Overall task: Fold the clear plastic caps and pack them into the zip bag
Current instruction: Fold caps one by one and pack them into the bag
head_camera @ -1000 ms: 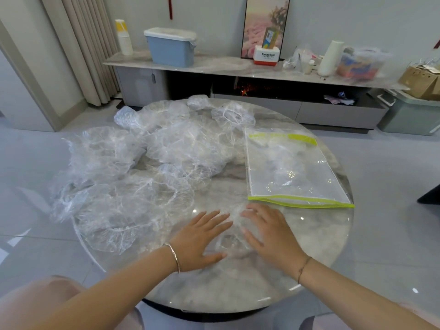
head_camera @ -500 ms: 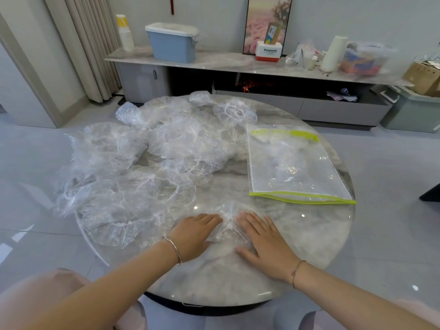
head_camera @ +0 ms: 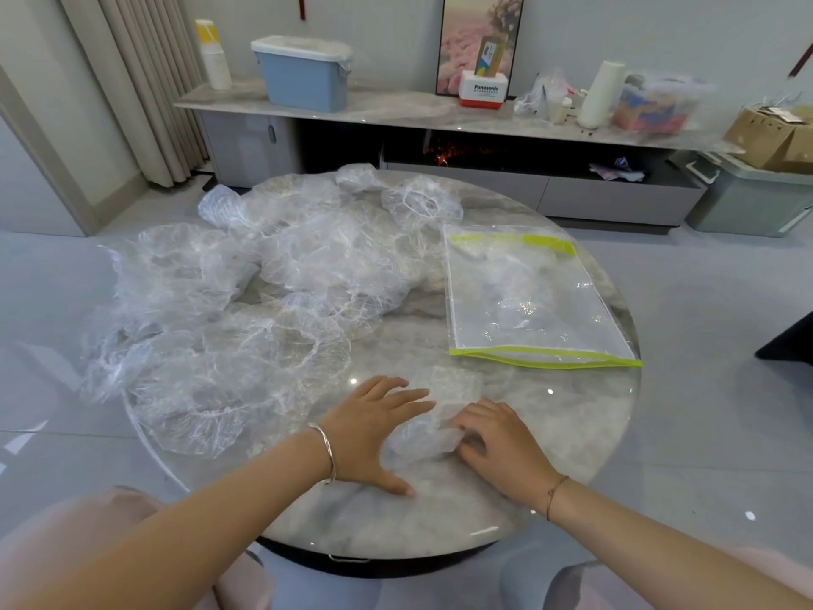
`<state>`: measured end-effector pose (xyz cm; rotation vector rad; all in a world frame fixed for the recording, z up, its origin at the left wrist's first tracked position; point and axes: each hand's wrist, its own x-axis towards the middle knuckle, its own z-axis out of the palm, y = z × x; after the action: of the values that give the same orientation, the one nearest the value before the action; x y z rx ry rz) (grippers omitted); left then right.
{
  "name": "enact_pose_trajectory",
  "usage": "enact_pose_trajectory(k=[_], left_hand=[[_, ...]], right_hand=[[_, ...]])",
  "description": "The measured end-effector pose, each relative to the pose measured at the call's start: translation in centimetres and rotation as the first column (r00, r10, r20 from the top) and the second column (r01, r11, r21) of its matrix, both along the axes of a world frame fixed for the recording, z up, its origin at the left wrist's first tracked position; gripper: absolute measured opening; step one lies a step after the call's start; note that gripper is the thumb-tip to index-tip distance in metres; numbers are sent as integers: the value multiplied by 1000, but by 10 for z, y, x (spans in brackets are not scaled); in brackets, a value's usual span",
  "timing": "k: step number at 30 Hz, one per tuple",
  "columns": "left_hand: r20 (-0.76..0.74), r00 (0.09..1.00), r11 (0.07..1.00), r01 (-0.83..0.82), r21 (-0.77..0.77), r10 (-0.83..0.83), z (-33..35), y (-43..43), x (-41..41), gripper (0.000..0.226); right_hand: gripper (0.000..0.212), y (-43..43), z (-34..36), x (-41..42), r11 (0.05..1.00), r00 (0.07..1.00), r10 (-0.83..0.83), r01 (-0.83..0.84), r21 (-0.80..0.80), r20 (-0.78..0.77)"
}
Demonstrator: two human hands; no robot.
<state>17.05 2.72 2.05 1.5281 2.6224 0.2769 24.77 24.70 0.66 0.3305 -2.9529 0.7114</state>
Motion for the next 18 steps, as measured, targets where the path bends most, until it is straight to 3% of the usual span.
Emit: enact_pose_trajectory(k=[2,6,9,11,14,16,18], left_hand=[[37,999,998,-27,-54,29,-12,-3,-4,102],[198,963,962,-218,164,185,-13,3,-8,80],[341,890,880,-397,258,302,-12,8,-9,45],[438,832,841,-478,253,342,-16,11,-9,22],[560,736,778,-582,237,379,-24,13,-12,21],[597,697,749,-622,227,398,-27,15,-13,19],[574,707,736,-630,246,413,-23,17,-10,29]], right_hand=[[21,0,3,2,988,997,-53,61,-143,64],[18,-5,7,-1,794,933,-215,338,-505,288],[22,-4,5,-7,661,889,-245,445,-604,387],[18,-2,4,-9,627,869,-262,483,-611,419],[21,-3,2,-11,728,871,-382,490,-481,309],[35,-4,5,-10,822,897,-438,427,-377,61],[47,-4,9,-12,931,938,-316,278,-235,-142]])
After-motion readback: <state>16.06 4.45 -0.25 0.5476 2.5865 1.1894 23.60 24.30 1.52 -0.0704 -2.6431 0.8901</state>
